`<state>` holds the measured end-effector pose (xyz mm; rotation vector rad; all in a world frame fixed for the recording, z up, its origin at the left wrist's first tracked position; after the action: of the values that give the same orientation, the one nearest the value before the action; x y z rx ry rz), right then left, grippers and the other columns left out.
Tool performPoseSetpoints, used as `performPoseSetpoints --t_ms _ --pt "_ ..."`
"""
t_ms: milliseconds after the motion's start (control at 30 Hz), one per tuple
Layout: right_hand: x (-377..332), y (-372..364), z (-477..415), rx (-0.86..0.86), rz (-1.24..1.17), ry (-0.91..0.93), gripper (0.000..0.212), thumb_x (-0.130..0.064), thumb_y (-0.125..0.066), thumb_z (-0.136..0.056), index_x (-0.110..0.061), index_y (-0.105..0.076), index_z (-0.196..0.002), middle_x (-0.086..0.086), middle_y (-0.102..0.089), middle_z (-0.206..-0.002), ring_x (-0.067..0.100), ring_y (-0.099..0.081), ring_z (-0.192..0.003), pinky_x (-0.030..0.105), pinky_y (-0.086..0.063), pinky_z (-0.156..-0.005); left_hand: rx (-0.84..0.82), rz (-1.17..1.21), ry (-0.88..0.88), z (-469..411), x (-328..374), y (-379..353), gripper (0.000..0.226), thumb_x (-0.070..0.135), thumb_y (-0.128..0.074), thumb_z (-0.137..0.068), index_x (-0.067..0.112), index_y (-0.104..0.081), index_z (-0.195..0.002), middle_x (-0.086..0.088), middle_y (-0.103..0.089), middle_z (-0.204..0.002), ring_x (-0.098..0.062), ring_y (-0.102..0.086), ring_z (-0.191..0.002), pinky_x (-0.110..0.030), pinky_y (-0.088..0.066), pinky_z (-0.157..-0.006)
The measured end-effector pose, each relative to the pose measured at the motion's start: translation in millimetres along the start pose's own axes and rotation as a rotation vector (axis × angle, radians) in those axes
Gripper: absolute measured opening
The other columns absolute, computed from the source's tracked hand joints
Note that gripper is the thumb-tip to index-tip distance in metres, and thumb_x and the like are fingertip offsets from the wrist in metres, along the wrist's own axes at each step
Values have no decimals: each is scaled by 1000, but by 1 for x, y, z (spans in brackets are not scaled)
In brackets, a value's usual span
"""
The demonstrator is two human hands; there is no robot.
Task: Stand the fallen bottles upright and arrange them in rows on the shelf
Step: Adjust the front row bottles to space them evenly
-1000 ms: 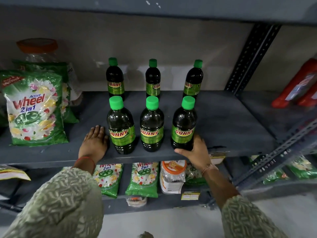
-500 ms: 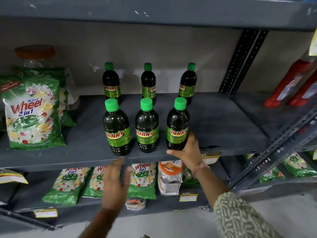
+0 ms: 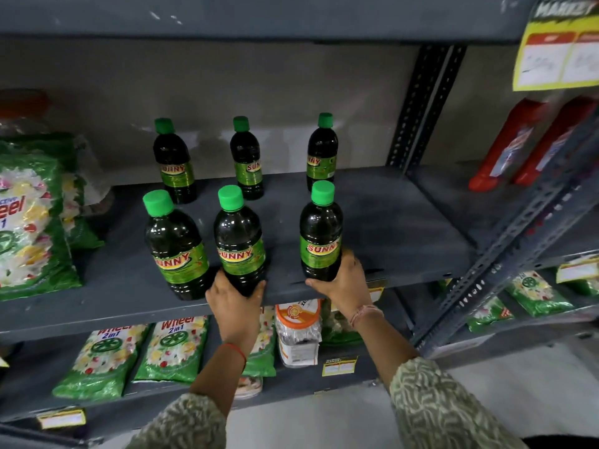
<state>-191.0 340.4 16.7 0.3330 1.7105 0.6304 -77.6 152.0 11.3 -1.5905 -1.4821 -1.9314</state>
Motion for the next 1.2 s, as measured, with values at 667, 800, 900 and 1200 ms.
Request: performPoseSetpoints --t_ms 667,800,900,1200 --pt "54 66 -17 47 -24 -28 80 -24 -85 -56 -9 -43 -122 15 -55 -120 30 -48 -116 39 -43 -97 -100 4 -101 14 22 -18 71 18 -81 -65 -8 -40 -116 -26 -51 -119 -40 -39 -110 -45 -38 -91" --pt "44 67 13 262 -35 -2 95 -35 -83 -59 -9 -31 -134 14 -32 -140 32 -26 -130 44 -29 -107 -144 104 -99 22 15 -3 77 21 -82 -63 3 -37 -124 -19 -48 -124 -31 -41 -110 -43 -40 -92" --pt "5 50 66 439 -123 201 71 -59 -61 -71 -19 -37 -125 -8 -25 -127 24 -35 -119 29 -38 -100 33 201 -90 34 -4 41 80 18 -82 -63 4 -37 -127 -21 -41 -126 -27 -44 -105 -30 -41 -84" --pt "-44 -61 10 -327 -6 38 105 -30 -87 -50 -12 -29 -135 14 -43 -134 28 -38 -127 37 -35 -106 -118 121 -66 -45 -39 75 95 10 -86 -56 6 -30 -133 -15 -50 -131 -29 -46 -122 -46 -42 -104"
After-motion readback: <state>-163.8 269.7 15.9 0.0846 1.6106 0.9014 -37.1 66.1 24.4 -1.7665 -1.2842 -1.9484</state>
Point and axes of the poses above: each hand's wrist, its own z-axis away from the middle knuckle, its own y-axis out of the back of the hand, x = y × z, the point moved 6 cm from there along -z, towards the middle knuckle
